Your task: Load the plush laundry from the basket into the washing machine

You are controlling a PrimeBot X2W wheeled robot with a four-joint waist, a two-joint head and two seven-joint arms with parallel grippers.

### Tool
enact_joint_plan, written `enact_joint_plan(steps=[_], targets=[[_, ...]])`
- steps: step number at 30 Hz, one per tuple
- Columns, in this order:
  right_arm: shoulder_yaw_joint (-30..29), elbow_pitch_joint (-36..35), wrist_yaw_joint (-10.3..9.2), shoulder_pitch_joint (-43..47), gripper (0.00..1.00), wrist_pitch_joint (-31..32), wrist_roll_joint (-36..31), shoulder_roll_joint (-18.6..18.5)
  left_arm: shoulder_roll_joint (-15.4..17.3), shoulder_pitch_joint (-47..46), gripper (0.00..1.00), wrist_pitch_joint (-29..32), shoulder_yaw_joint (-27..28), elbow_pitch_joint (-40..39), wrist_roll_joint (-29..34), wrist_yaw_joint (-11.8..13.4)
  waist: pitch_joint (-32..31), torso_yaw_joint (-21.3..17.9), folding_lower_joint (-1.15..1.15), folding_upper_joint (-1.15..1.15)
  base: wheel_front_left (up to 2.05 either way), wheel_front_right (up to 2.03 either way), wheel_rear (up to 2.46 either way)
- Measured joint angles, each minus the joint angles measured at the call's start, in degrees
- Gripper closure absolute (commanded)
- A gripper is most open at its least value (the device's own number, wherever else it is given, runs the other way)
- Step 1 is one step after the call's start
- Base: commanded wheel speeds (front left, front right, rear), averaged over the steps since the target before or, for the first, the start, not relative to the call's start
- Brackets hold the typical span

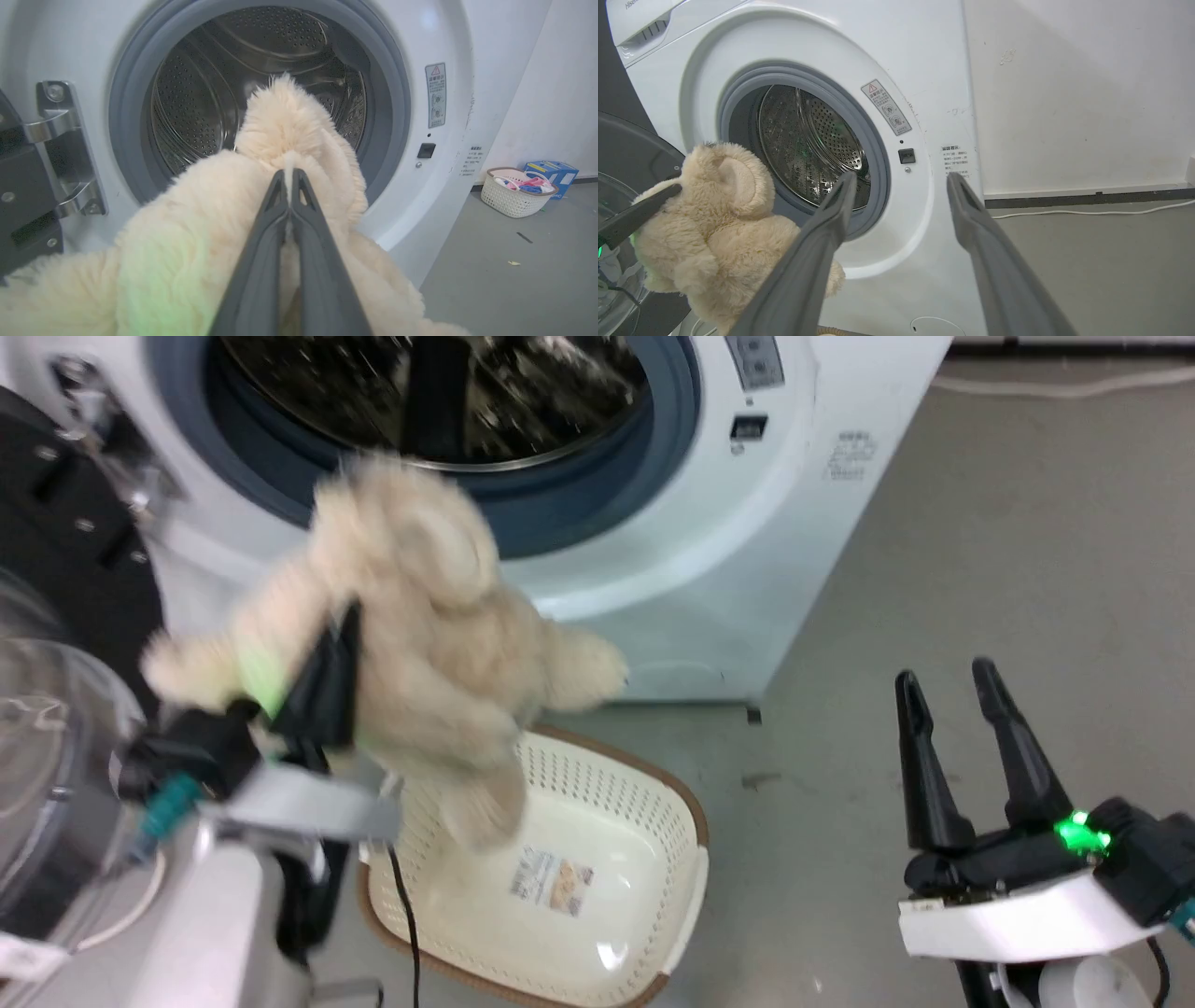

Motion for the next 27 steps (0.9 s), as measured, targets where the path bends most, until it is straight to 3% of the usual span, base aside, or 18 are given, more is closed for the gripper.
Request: enact_joint_plan(steps=[3,13,16,27], targets=[[0.25,-0.15,0.0,-1.13,0.0,0.0,0.13,-0.01,0.31,-3.63,1.0,-0.01,0.67,-0.44,-0.99,-0.09,2.0,-0.61,0.0,0.0,0.0,0.0,0.0],[2.07,-1.1,0.0,-6.56,0.0,0.0,3.41,0.02,8.55,-28.66,1.0,1.64,-0.16,5.03,-3.64,-0.49,13.93,-5.71,0.01,0.0,0.0,0.0,0.0],[1.96,-1.58,0.0,-7.45,0.0,0.0,5.92,0.0,11.67,-38.31,1.0,4.43,-2.78,8.91,-4.88,-0.49,18.37,-8.58,0.01,0.0,0.0,0.0,0.0],[3.57,-2.46,0.0,-10.74,0.0,0.0,11.1,0.0,20.01,-59.02,1.0,9.58,-9.02,19.68,-6.67,-0.49,28.66,-14.78,0.01,0.0,0.0,0.0,0.0]])
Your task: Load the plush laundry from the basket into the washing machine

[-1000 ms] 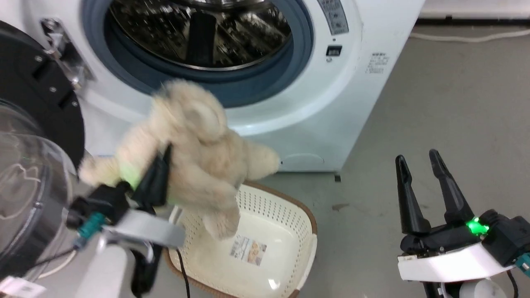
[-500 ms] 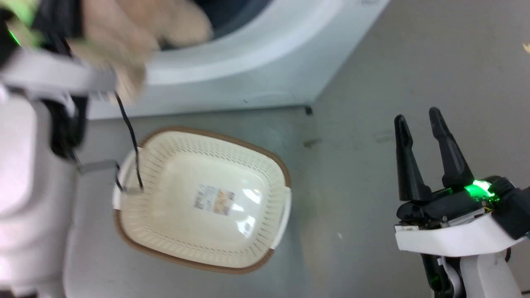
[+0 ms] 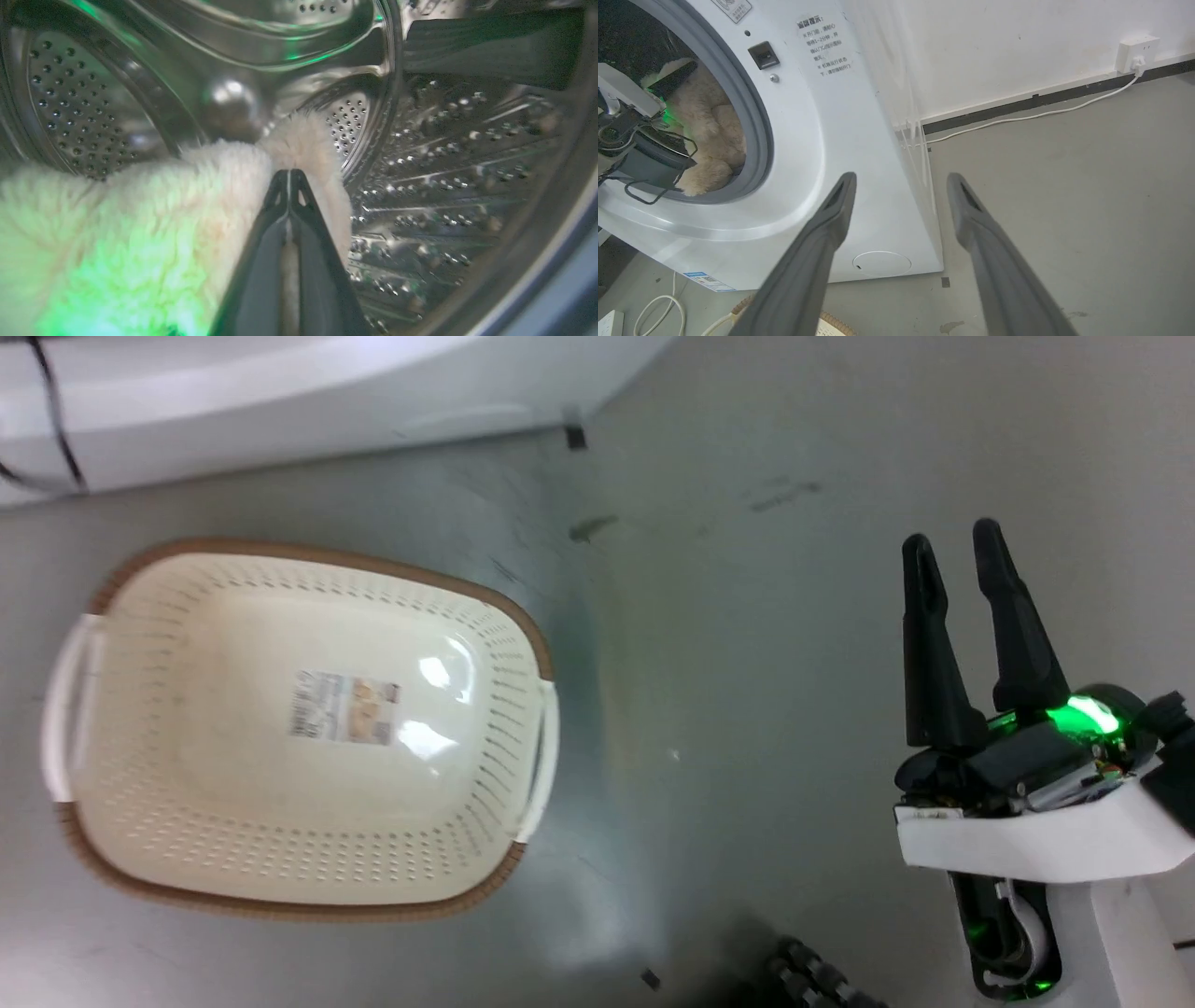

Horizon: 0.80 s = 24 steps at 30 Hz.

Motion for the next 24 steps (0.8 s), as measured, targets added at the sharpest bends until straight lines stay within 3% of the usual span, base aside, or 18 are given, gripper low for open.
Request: enact_joint_plan(steps=[3,14,15,16,24], targets=[[0.58,-0.18,0.0,-0.64,0.0,0.0,1.25,0.01,1.92,-8.05,1.0,-0.18,-2.03,4.11,0.0,0.0,3.15,-1.88,0.0,0.0,0.0,0.0,0.0],[1.04,-0.43,0.0,-1.4,0.0,0.0,1.76,0.0,1.86,-14.89,1.0,1.31,-8.16,16.39,-1.16,-0.02,6.26,-3.15,-0.01,0.0,0.0,0.0,0.0],[1.07,-0.42,0.0,-1.51,0.0,0.0,1.76,0.0,1.86,-15.21,0.37,1.15,-8.48,17.36,-1.09,-0.02,6.24,-3.06,-0.01,0.0,0.0,0.0,0.0],[1.05,-0.42,0.0,-1.61,0.0,0.0,1.75,0.0,1.75,-15.63,0.0,0.96,-8.75,18.46,-1.05,-0.02,6.18,-2.98,-0.01,0.0,0.0,0.0,0.0],[-1.42,0.26,0.0,-2.18,0.0,0.0,2.88,0.0,-0.59,-14.88,0.0,-3.56,-10.16,26.22,-1.02,-0.02,3.96,-1.45,-0.01,0.0,0.0,0.0,0.0]])
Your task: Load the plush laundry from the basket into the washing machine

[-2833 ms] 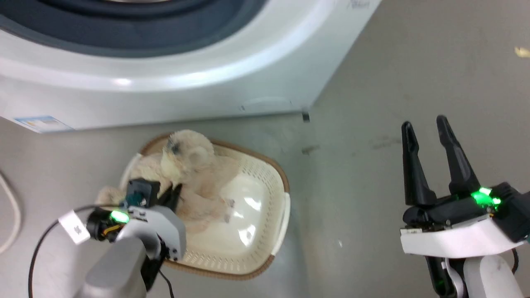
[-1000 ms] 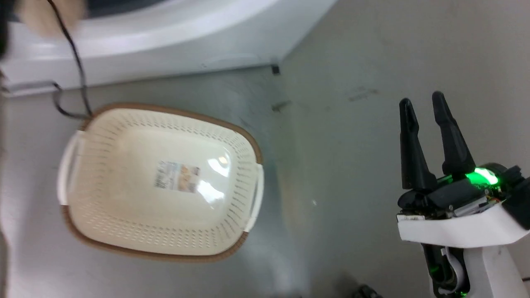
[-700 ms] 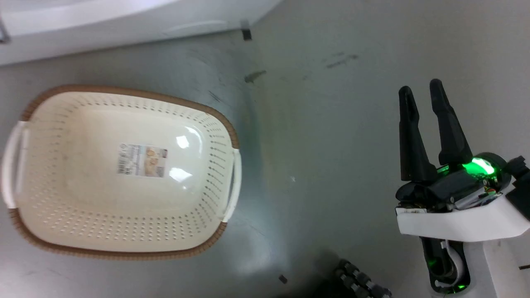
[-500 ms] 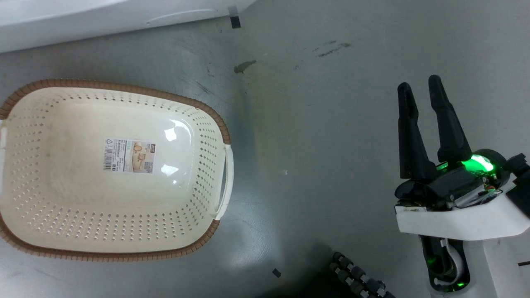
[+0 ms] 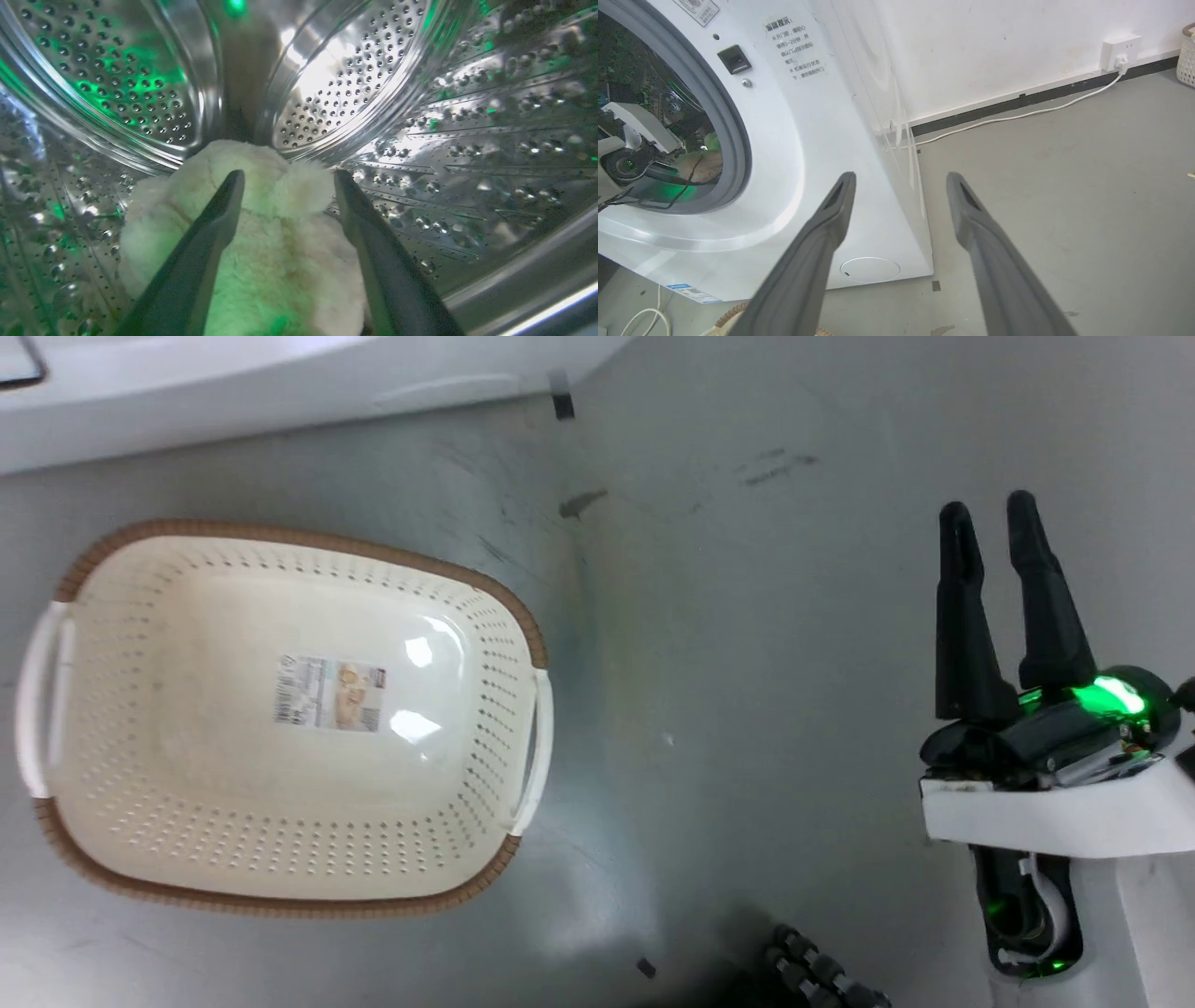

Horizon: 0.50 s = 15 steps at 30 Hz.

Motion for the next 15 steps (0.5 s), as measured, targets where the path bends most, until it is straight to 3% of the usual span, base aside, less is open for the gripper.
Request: enact_joint_plan(steps=[10,15], targets=[[-2.52,1.27,0.0,1.44,0.0,0.0,-7.08,0.0,-4.6,15.85,0.0,-5.86,-1.42,0.69,-4.1,0.0,-10.19,3.97,-0.01,0.0,0.0,0.0,0.0],[-3.12,2.47,0.0,4.85,0.0,0.0,-10.79,-0.01,-6.44,28.33,0.0,-6.11,1.13,-7.05,-4.34,0.11,-17.47,6.74,-0.02,0.0,0.0,0.0,0.0]])
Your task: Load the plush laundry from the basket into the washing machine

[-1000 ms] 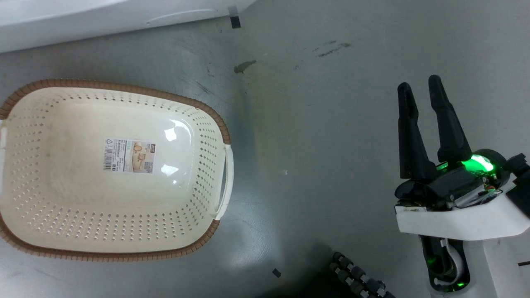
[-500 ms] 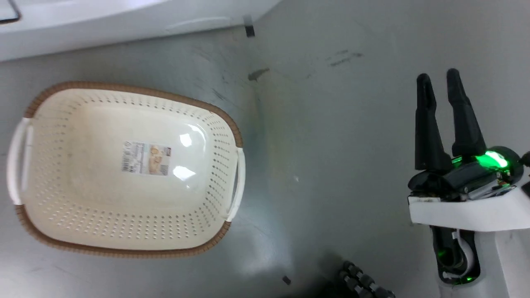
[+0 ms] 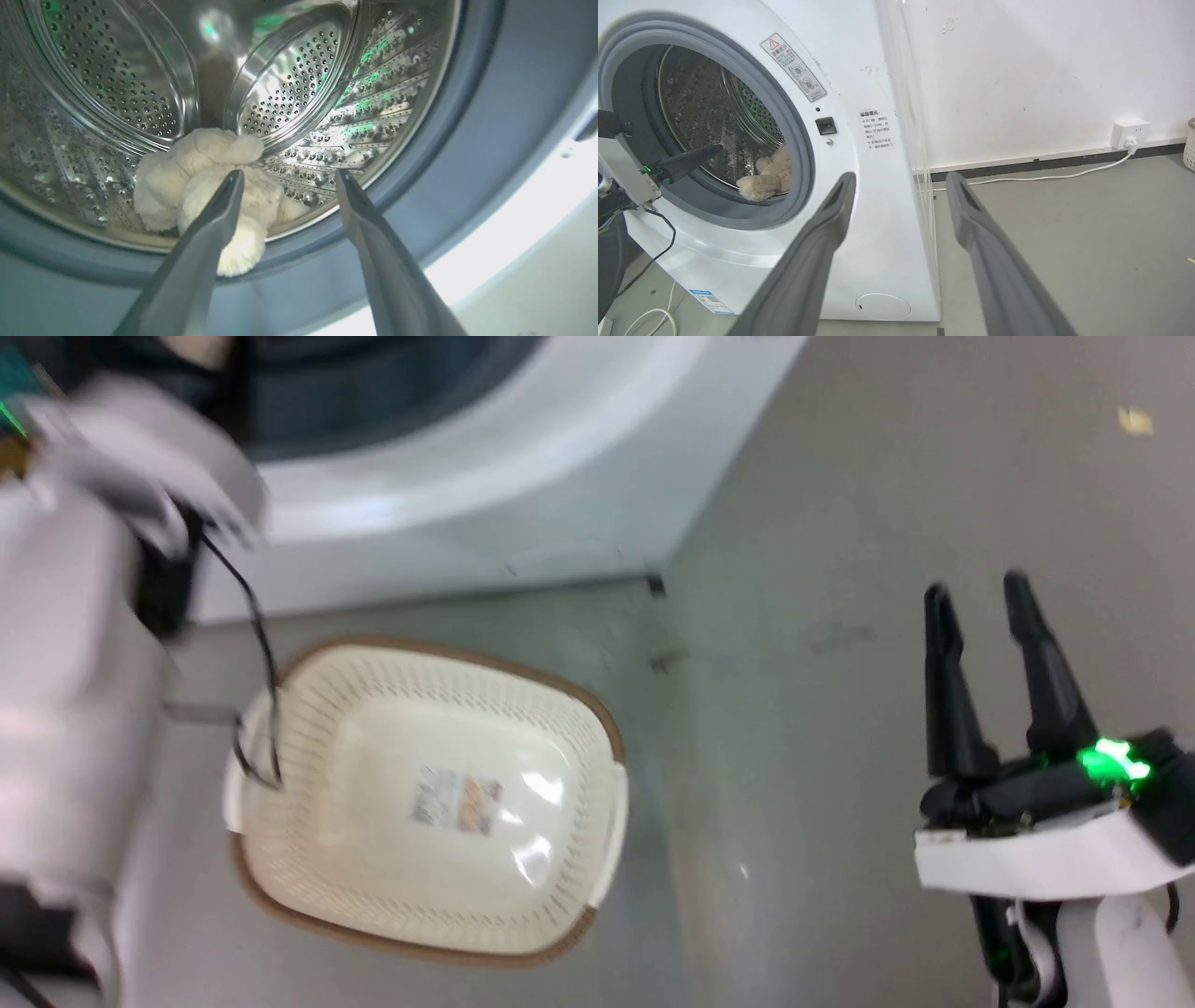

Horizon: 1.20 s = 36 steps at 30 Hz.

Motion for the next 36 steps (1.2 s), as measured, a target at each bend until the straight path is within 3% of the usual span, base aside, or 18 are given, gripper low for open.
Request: enact_joint_plan(steps=[8,9,11,19,28,36], targets=[[-0.36,1.35,0.0,5.93,0.0,0.0,-4.34,0.0,-2.74,22.5,0.0,-0.04,4.24,-16.08,4.48,4.19,-12.32,5.08,-0.01,0.0,0.0,0.0,0.0],[-0.6,1.74,0.0,8.14,0.0,0.0,-5.49,0.01,-3.67,30.3,0.0,-0.04,6.39,-21.02,4.65,5.43,-16.61,7.08,-0.01,0.0,0.0,0.0,0.0],[-1.1,1.88,0.0,9.75,0.0,0.0,-5.71,0.0,-4.78,35.39,0.0,-0.04,8.45,-24.69,4.68,6.8,-19.22,8.48,-0.02,0.0,0.0,0.0,0.0],[-0.94,2.98,0.0,14.62,0.0,0.0,-6.14,0.0,-9.34,54.09,0.0,-0.04,11.61,-34.12,7.5,10.35,-27.42,13.64,-0.01,0.0,0.0,0.0,0.0],[-0.9,3.01,0.0,17.28,0.0,0.0,-6.1,0.0,-12.61,64.35,0.0,-0.05,11.06,-39.46,16.03,11.37,-30.68,17.0,0.01,0.0,0.0,0.0,0.0],[-0.76,3.31,0.0,19.41,0.0,0.0,-6.1,0.0,-16.26,66.55,0.0,-0.04,12.7,-40.02,18.06,11.02,-30.79,17.06,0.01,0.0,0.0,0.0,0.0]])
